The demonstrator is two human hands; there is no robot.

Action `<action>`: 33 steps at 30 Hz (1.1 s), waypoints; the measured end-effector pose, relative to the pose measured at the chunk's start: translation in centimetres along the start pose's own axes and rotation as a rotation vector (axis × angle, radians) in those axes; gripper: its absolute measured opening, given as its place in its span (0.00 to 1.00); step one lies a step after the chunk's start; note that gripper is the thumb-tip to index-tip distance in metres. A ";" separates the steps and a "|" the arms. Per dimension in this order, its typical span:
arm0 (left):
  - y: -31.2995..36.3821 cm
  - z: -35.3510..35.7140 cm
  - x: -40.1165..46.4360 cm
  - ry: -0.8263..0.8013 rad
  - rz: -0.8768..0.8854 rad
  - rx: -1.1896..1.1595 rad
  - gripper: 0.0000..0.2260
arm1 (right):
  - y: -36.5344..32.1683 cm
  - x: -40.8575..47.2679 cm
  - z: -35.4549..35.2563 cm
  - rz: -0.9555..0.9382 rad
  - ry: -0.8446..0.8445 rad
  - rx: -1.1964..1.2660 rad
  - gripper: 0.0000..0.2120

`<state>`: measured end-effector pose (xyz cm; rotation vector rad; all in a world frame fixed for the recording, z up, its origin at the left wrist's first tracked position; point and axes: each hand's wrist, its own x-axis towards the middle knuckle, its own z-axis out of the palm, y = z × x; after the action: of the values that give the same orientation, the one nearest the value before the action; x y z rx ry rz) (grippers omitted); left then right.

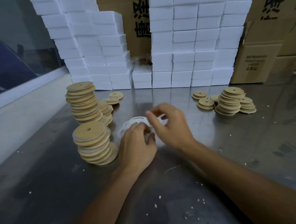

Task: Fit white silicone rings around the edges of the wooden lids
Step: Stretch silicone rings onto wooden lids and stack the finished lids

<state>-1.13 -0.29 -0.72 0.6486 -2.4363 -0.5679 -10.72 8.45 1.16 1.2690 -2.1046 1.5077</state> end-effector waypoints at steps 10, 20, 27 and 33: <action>0.5 0.1 -0.4 -0.013 0.016 0.256 0.13 | 8.8 2.5 -4.3 0.423 0.128 -0.298 0.14; 0.1 0.0 -0.4 -0.010 0.029 0.126 0.11 | 11.0 5.1 -4.8 0.595 -0.085 -0.784 0.26; 0.3 0.2 -0.4 0.022 0.037 0.090 0.10 | 11.3 5.5 -5.3 0.590 -0.158 -0.919 0.28; 0.5 0.2 -0.5 0.040 0.089 0.179 0.11 | 11.0 4.8 -5.2 0.566 -0.113 -0.880 0.25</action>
<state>-1.09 0.44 -0.79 0.6135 -2.4823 -0.3006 -23.36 11.44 -0.56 0.4569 -2.8374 0.4553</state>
